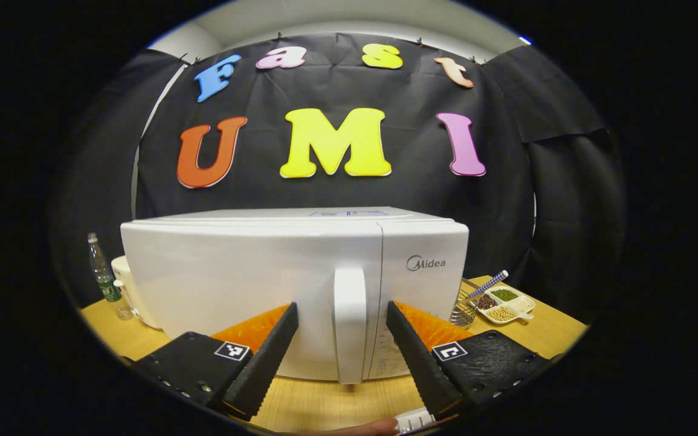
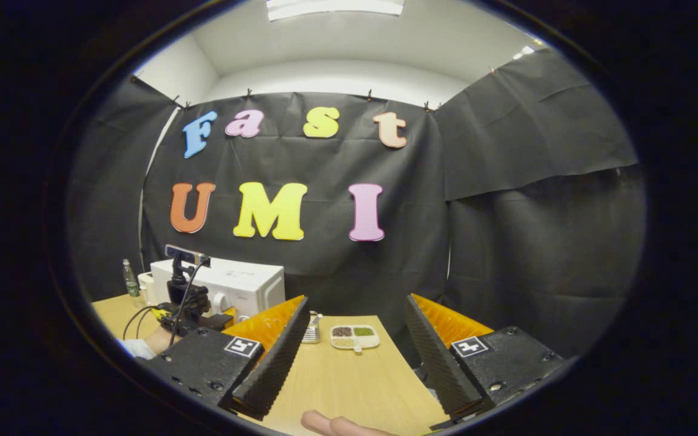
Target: Open the microwave oven with the left hand, put the food in, and close the microwave oven.
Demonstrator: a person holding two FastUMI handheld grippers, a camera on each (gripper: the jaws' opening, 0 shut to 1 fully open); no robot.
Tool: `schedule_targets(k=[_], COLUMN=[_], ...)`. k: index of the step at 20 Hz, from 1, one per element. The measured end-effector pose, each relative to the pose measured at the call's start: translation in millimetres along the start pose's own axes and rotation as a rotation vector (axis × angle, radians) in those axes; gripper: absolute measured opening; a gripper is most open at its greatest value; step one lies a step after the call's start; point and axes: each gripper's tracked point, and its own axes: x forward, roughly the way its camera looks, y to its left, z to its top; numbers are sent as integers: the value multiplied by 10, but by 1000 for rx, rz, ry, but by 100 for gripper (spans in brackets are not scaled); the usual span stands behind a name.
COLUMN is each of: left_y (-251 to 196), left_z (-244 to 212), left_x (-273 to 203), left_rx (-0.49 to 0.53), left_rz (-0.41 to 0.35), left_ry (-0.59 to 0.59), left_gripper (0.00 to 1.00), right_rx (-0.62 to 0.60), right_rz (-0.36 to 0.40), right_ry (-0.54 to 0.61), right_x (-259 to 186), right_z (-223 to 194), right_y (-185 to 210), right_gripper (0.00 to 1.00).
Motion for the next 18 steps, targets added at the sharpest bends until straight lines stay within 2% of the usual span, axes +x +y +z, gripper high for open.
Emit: schedule_targets(k=[2, 3, 4, 5, 6, 10, 15, 16, 17, 18], left_y=[-10, -20, -12, -15, -42, -57, -60, -76, -78, -80], left_z=[64, 67, 58, 63, 31, -43, -71, -77, -91, -93], left_x=[-13, -6, 15, 17, 35, 15, -45, -53, -35, -66], left_rx=[3, -13, -21, -31, -32, -20, -28, -34, -39, -40], left_rz=[-2, -7, 4, -19, -18, -61, -104, -116, -125, -123], left_ry=[-24, -30, -33, -23, -20, 38, 78, 84, 87, 92], left_gripper=[91, 87, 60, 60, 32, 8, 8, 8, 8, 2], right_rx=[8, 13, 16, 17, 16, 2, -9, -8, -6, -4], right_rz=[11, 11, 10, 8, 3, -13, -5, -4, 1, 6], right_ry=[-13, -10, -3, 2, 4, -2, -12, -12, -10, -10], right_x=[-3, -1, 1, 6, -2, -76, -173, -192, -202, -219], right_z=[-4, -42, -63, -79, -82, -30, 41, 44, 35, 34], right_y=[9, -9, -23, -36, -61, -116, -91, -88, -82, -70], right_gripper=[99, 92, 92, 99, 99, 100, 99, 92, 92, 99])
